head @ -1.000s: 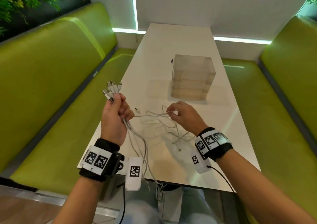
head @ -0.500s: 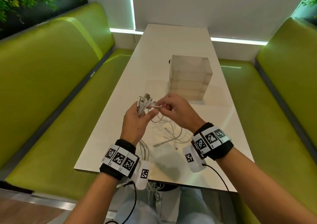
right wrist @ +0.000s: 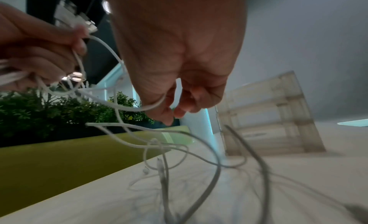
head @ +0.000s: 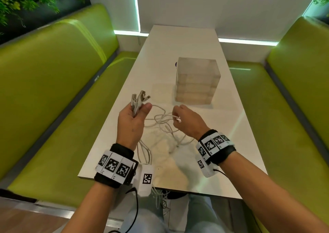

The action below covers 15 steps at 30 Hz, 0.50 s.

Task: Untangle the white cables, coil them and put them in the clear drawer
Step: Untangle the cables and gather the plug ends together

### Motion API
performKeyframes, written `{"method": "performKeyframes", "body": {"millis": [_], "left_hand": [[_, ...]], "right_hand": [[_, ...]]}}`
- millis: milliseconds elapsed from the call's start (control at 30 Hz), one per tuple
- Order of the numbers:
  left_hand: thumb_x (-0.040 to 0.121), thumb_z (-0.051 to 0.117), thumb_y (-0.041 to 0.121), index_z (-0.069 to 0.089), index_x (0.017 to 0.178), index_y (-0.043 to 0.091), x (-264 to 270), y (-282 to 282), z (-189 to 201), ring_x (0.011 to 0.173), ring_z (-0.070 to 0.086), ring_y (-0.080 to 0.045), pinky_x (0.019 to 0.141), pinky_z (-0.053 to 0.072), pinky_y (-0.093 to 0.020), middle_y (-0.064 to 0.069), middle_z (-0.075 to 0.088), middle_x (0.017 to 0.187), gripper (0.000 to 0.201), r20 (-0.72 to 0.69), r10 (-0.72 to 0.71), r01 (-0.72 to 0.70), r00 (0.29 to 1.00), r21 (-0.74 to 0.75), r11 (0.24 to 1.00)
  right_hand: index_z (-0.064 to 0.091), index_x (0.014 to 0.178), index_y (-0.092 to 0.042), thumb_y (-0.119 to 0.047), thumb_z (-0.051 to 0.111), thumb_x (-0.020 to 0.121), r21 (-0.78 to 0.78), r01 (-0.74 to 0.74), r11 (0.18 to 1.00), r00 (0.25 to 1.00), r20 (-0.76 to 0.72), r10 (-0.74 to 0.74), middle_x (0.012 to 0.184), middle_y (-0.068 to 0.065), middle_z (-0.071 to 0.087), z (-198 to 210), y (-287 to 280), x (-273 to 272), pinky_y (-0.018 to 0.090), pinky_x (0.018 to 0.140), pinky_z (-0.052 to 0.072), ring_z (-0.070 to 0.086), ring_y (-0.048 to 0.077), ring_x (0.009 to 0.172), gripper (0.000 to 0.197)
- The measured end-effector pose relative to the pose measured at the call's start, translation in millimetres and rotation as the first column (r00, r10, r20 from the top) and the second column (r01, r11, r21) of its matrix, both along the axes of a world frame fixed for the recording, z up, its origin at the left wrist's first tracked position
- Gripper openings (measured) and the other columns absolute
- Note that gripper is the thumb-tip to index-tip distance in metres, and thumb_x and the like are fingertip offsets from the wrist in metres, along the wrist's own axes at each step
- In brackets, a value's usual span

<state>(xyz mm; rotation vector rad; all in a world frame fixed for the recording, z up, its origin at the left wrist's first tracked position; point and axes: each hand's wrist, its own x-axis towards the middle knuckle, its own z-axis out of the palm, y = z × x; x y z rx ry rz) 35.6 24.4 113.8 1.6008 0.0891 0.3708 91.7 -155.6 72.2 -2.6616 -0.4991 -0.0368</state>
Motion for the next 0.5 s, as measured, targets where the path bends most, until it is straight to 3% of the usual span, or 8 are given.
{"method": "performKeyframes", "body": {"millis": [67,167,233,267,333,367,433,500], "left_hand": [[0.087,0.065,0.019,0.058,0.077,0.014,1,8,2,0.043,0.031,-0.004,0.047,0.032,-0.019,0.015,0.040,0.047,0.014,0.004,0.022,-0.022,1.000,-0.053,0.998],[0.089,0.064,0.018,0.063,0.097,0.000,4,23,3,0.045,0.030,-0.005,0.046,0.032,-0.020,0.015,0.041,0.050,0.019,0.003,0.108,-0.107,0.994,-0.091,0.990],[0.089,0.064,0.019,0.062,0.088,0.010,4,31,3,0.042,0.032,-0.005,0.046,0.034,-0.024,0.016,0.046,0.046,0.009,-0.010,0.136,-0.137,0.991,-0.088,0.987],[0.089,0.064,0.019,0.062,0.086,0.012,3,32,3,0.042,0.036,-0.009,0.048,0.040,-0.030,0.012,0.056,0.050,0.007,-0.016,0.133,-0.134,0.991,-0.077,0.988],[0.090,0.063,0.018,0.063,0.098,0.001,0,29,2,0.051,0.040,-0.023,0.060,0.049,-0.045,-0.007,0.070,0.075,0.019,-0.037,0.138,-0.140,0.990,-0.064,0.988],[0.091,0.062,0.020,0.060,0.105,-0.004,0,27,0,0.052,0.037,-0.022,0.058,0.049,-0.042,-0.009,0.069,0.072,0.028,-0.048,0.138,-0.141,0.989,-0.066,0.988],[0.092,0.060,0.024,0.060,0.109,-0.002,2,24,-6,0.047,0.030,-0.010,0.044,0.038,-0.026,0.008,0.048,0.048,0.031,-0.063,0.138,-0.143,0.988,-0.073,0.987],[0.092,0.059,0.026,0.063,0.102,0.007,4,23,-8,0.045,0.027,-0.007,0.044,0.030,-0.022,0.007,0.034,0.052,0.021,-0.076,0.118,-0.124,0.990,-0.081,0.989]], "right_hand": [[0.048,0.096,-0.014,-0.010,0.051,0.089,0.049,0.022,0.999,1.000,-0.017,-0.022,0.097,0.007,0.056,-7,-3,2,0.042,0.068,0.047,0.057,0.030,0.083,0.008],[0.048,0.108,-0.012,-0.001,0.046,0.091,0.107,0.119,0.987,0.990,-0.087,-0.110,0.111,0.009,0.058,-11,-17,8,0.035,0.076,0.046,0.061,0.025,0.098,0.021],[0.047,0.111,-0.008,-0.005,0.042,0.095,0.163,0.233,0.959,0.964,-0.167,-0.206,0.117,0.012,0.062,-11,-32,14,0.036,0.079,0.045,0.061,0.029,0.103,0.017],[0.047,0.108,-0.007,-0.010,0.041,0.097,0.197,0.286,0.938,0.948,-0.200,-0.248,0.116,0.014,0.064,-10,-38,17,0.037,0.078,0.045,0.062,0.033,0.099,0.013],[0.046,0.101,-0.008,-0.016,0.043,0.098,0.322,0.383,0.866,0.910,-0.292,-0.294,0.111,0.010,0.066,-7,-43,23,0.033,0.064,0.048,0.061,0.029,0.077,0.010],[0.046,0.101,-0.007,-0.018,0.047,0.096,0.406,0.423,0.810,0.888,-0.364,-0.281,0.104,0.005,0.068,-3,-43,23,0.028,0.054,0.044,0.057,0.021,0.065,0.012],[0.048,0.109,-0.005,-0.019,0.058,0.092,0.548,0.461,0.697,0.847,-0.507,-0.161,0.083,0.003,0.066,8,-42,19,0.022,0.042,0.038,0.050,0.015,0.051,0.024],[0.048,0.114,-0.004,-0.007,0.062,0.089,0.685,0.419,0.595,0.833,-0.551,0.048,0.081,0.008,0.066,20,-42,12,0.024,0.046,0.047,0.060,0.017,0.053,0.029]]}}
